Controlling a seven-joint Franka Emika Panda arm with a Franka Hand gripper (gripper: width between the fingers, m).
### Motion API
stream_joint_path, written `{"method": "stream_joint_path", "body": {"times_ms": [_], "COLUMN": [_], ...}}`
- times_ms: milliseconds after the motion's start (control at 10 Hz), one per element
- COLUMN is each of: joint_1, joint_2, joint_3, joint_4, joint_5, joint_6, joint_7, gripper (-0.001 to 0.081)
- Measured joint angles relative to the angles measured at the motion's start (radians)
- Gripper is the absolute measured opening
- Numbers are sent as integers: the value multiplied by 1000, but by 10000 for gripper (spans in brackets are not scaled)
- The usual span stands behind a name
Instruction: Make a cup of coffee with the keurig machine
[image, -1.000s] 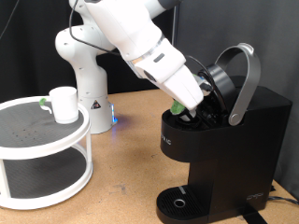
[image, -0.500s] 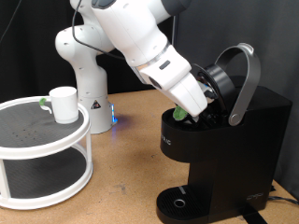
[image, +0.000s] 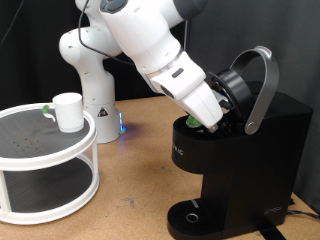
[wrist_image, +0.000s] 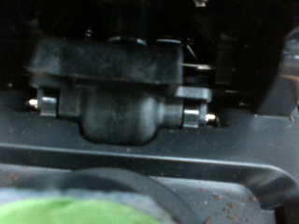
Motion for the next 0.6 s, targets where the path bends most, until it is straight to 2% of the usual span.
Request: {"method": "stream_joint_path", "body": {"times_ms": [100, 400, 600], "joint_1": [0, 0, -1], "joint_2": [0, 0, -6], "joint_3": [0, 0, -2], "joint_4": [0, 4, 21], "joint_5": [2, 37, 48], "joint_6": [0, -4, -41], "joint_7": [-1, -25, -39], "gripper": [773, 803, 803]}}
